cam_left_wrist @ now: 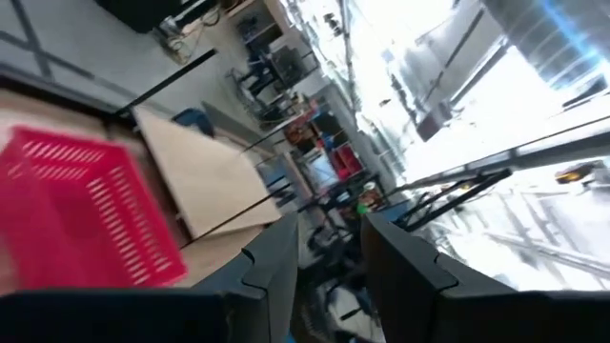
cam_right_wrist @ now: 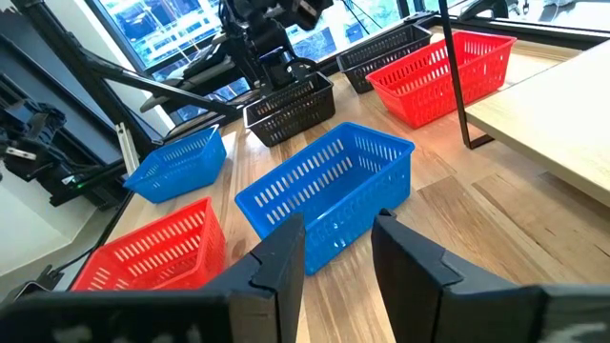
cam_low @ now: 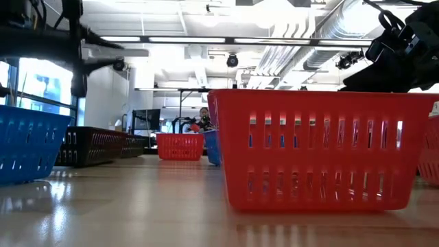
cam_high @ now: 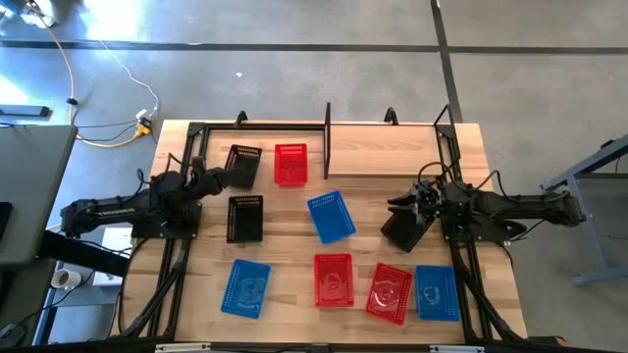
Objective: Stack baskets on shelf by color
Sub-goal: Put the top middle blue bin on the shelf
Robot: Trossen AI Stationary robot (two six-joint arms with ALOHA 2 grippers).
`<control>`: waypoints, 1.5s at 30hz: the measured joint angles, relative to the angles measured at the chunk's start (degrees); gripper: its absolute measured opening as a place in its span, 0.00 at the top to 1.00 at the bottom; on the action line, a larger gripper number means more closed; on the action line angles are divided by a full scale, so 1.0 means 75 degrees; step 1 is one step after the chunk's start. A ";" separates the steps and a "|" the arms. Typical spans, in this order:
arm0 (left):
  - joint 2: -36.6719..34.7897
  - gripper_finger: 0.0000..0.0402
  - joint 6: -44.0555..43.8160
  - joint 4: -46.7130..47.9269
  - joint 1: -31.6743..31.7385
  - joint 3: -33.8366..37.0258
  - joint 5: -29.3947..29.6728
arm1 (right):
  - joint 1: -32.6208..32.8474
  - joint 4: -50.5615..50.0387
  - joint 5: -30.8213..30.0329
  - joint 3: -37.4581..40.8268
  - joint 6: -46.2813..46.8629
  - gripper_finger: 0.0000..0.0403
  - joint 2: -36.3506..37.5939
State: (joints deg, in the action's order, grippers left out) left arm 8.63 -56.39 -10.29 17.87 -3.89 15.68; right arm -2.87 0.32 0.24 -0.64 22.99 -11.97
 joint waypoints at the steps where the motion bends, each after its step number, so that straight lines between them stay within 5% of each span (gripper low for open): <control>1: 0.0097 0.73 -0.0002 -0.0004 0.0000 -0.0135 0.0000 | 0.0002 0.0000 -0.0001 -0.0001 -0.0004 0.73 -0.0001; 10: 0.1720 0.73 0.0396 0.0009 -0.0003 -0.1581 -0.0023 | 0.0001 0.0000 0.0000 -0.0001 -0.0004 0.73 -0.0001; 19: 0.3930 0.73 0.0113 0.0140 -0.0003 -0.2981 -0.0905 | 0.0001 0.0000 -0.0001 -0.0001 -0.0003 0.73 0.0001; 34: 0.6315 0.73 -0.0848 0.2284 -0.0127 -0.5316 -0.1666 | 0.0001 0.0000 0.0001 0.0000 0.0005 0.73 -0.0001; 45: 0.7131 0.73 0.1147 0.2260 -0.0169 -0.5457 -0.1800 | -0.0001 0.0000 -0.0001 0.0000 0.0010 0.73 -0.0002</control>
State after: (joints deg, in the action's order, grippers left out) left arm 62.11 -47.79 6.67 16.60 -44.82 2.19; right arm -2.87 0.32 0.24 -0.64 23.07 -11.99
